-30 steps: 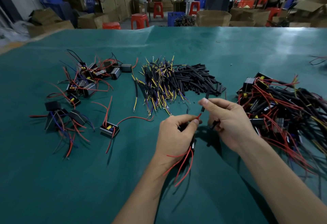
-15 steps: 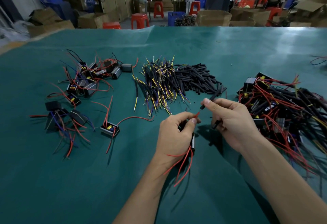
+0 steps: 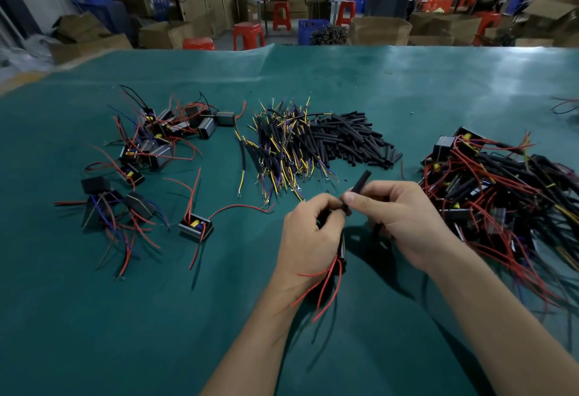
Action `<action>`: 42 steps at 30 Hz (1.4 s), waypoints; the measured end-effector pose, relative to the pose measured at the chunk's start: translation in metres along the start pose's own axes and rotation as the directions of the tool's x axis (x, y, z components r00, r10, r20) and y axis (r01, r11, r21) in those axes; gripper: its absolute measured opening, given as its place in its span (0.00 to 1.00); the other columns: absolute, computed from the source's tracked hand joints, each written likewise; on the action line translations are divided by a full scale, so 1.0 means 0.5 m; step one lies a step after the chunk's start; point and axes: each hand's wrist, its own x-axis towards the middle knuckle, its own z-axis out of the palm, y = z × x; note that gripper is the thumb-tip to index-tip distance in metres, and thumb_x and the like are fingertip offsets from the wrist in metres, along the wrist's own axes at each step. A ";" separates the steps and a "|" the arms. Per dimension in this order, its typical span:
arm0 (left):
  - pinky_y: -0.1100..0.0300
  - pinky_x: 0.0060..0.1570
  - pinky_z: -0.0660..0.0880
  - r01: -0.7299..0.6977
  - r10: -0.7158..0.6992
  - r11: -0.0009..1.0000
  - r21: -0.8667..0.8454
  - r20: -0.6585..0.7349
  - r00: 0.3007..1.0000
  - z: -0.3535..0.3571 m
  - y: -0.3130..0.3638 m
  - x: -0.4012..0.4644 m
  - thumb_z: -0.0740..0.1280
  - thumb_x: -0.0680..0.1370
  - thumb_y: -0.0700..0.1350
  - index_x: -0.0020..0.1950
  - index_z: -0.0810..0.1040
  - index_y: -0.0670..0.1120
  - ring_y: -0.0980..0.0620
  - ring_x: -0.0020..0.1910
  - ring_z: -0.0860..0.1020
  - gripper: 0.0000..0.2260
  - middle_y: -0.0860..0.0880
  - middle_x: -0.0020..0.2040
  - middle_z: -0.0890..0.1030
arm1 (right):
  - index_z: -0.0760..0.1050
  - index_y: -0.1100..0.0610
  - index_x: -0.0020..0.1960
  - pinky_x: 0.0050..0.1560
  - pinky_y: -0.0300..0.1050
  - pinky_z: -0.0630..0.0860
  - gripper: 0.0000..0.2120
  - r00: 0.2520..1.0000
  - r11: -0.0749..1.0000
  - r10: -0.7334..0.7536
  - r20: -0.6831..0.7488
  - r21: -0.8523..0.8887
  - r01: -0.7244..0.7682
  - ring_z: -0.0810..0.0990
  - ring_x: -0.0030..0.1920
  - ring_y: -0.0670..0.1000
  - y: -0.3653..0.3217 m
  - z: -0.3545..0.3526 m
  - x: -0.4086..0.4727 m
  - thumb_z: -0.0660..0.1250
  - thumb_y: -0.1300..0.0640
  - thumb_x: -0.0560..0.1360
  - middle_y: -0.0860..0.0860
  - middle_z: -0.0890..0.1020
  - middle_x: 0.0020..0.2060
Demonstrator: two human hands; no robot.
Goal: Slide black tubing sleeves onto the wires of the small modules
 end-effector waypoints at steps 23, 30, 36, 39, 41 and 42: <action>0.52 0.43 0.77 -0.063 0.064 0.998 0.015 -0.093 0.994 0.001 -0.006 -0.006 0.64 0.72 0.47 0.42 0.75 0.52 0.53 0.38 0.79 0.02 0.54 0.37 0.82 | 0.86 0.55 0.41 0.36 0.41 0.68 0.04 0.998 0.958 -0.042 0.051 -0.281 0.054 0.73 0.32 0.46 -0.008 0.001 -0.003 0.76 0.63 0.72 0.53 0.80 0.29; 0.48 0.47 0.76 -0.112 0.119 0.988 0.105 -0.067 0.991 -0.002 0.007 -0.009 0.63 0.74 0.47 0.43 0.79 0.47 0.48 0.44 0.80 0.06 0.53 0.39 0.82 | 0.86 0.51 0.41 0.33 0.33 0.70 0.07 0.964 0.929 -0.263 -0.036 -0.281 0.243 0.73 0.30 0.44 -0.011 0.005 -0.004 0.78 0.63 0.71 0.46 0.82 0.28; 0.50 0.47 0.73 -0.125 0.131 0.977 0.173 -0.024 0.991 -0.005 0.017 -0.014 0.63 0.74 0.46 0.44 0.78 0.44 0.48 0.44 0.77 0.07 0.50 0.39 0.81 | 0.86 0.52 0.40 0.34 0.33 0.70 0.07 0.982 0.954 -0.183 -0.038 -0.247 0.169 0.73 0.30 0.44 -0.010 0.006 -0.003 0.78 0.63 0.71 0.48 0.81 0.29; 0.51 0.45 0.72 -0.138 0.137 0.967 0.216 0.021 0.990 -0.003 0.014 -0.017 0.64 0.74 0.47 0.44 0.75 0.46 0.49 0.44 0.75 0.05 0.49 0.39 0.79 | 0.85 0.54 0.38 0.32 0.32 0.68 0.07 0.987 0.972 -0.146 -0.063 -0.195 0.131 0.70 0.29 0.43 -0.019 0.003 -0.004 0.78 0.63 0.71 0.48 0.77 0.28; 0.50 0.44 0.70 -0.157 0.144 0.957 0.243 0.069 0.987 -0.001 0.012 -0.017 0.64 0.77 0.47 0.44 0.71 0.47 0.49 0.45 0.73 0.05 0.49 0.39 0.78 | 0.84 0.56 0.37 0.28 0.30 0.65 0.07 0.989 0.981 -0.117 -0.086 -0.165 0.102 0.67 0.27 0.42 -0.022 0.001 -0.006 0.76 0.63 0.72 0.48 0.73 0.27; 0.49 0.45 0.70 -0.157 0.137 0.955 0.251 0.097 0.986 0.001 0.012 -0.016 0.62 0.78 0.48 0.44 0.70 0.47 0.49 0.46 0.73 0.06 0.48 0.41 0.79 | 0.83 0.56 0.37 0.27 0.30 0.64 0.07 0.990 0.984 -0.104 -0.095 -0.153 0.088 0.66 0.27 0.42 -0.024 0.000 -0.007 0.76 0.63 0.73 0.48 0.72 0.27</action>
